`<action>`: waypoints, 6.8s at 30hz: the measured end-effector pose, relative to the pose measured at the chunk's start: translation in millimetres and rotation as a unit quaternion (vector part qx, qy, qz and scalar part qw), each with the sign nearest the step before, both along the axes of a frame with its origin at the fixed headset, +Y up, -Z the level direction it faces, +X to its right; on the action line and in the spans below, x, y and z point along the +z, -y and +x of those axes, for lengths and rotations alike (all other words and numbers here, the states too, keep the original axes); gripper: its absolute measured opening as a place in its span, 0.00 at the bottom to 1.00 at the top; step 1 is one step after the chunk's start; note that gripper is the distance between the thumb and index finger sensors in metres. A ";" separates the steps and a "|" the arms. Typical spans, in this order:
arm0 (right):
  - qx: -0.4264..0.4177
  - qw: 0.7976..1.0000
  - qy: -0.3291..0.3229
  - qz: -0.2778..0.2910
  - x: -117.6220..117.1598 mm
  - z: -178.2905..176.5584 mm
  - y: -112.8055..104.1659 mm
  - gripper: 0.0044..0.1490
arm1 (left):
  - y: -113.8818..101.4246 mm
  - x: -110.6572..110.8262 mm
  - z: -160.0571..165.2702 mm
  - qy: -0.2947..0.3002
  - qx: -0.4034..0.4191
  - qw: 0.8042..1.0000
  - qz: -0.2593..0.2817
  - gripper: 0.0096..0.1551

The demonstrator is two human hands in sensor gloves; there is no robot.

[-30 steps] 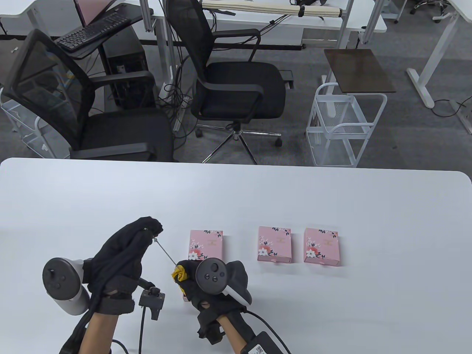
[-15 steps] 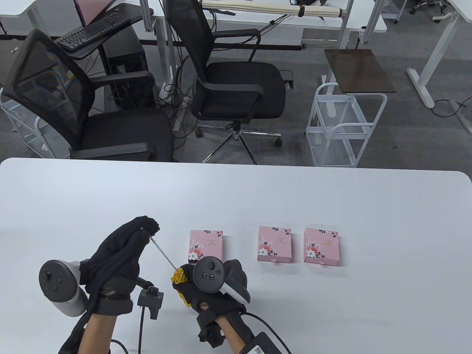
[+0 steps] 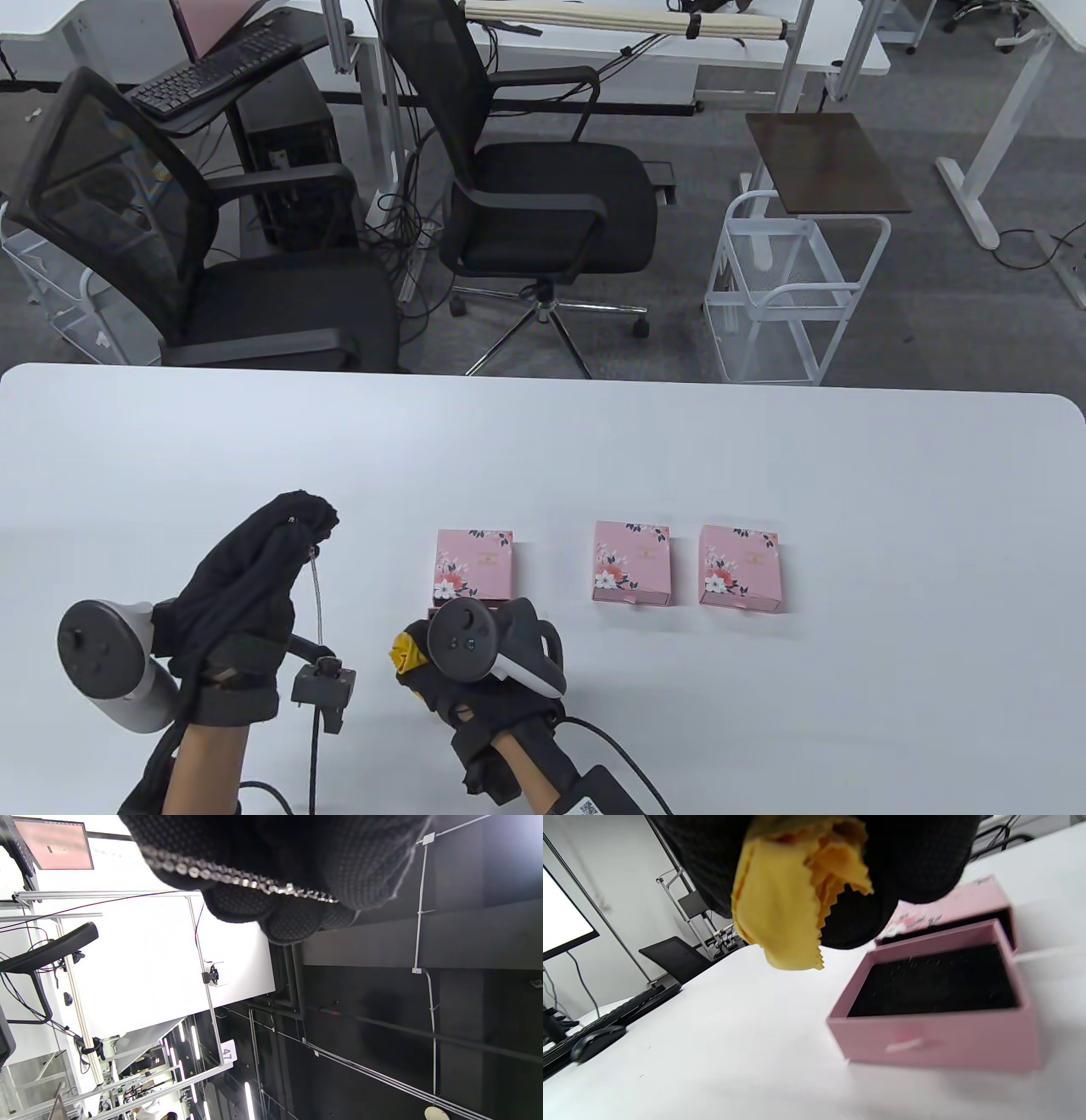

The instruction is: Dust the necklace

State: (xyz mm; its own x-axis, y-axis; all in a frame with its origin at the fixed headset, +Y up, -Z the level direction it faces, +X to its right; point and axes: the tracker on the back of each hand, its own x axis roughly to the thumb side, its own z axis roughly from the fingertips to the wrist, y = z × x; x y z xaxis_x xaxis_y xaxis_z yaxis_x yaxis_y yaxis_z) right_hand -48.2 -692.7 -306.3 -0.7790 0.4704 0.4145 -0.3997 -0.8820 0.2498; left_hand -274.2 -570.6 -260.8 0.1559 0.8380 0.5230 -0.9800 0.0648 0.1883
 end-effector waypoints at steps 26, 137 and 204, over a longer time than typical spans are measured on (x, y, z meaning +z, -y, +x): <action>0.205 0.967 0.133 -0.068 -24.1 100.7 57.4 0.35 | 23.9 -11.7 62.6 0.056 -0.101 0.993 -0.036 0.19; -0.294 0.927 0.110 0.204 23.5 109.5 -112.7 0.21 | 116.1 -65.2 103.5 0.105 -0.505 0.822 -0.241 0.19; -0.174 0.967 0.061 0.175 31.5 38.5 -88.7 0.21 | 57.9 -36.3 62.4 0.120 -0.053 0.978 -0.165 0.19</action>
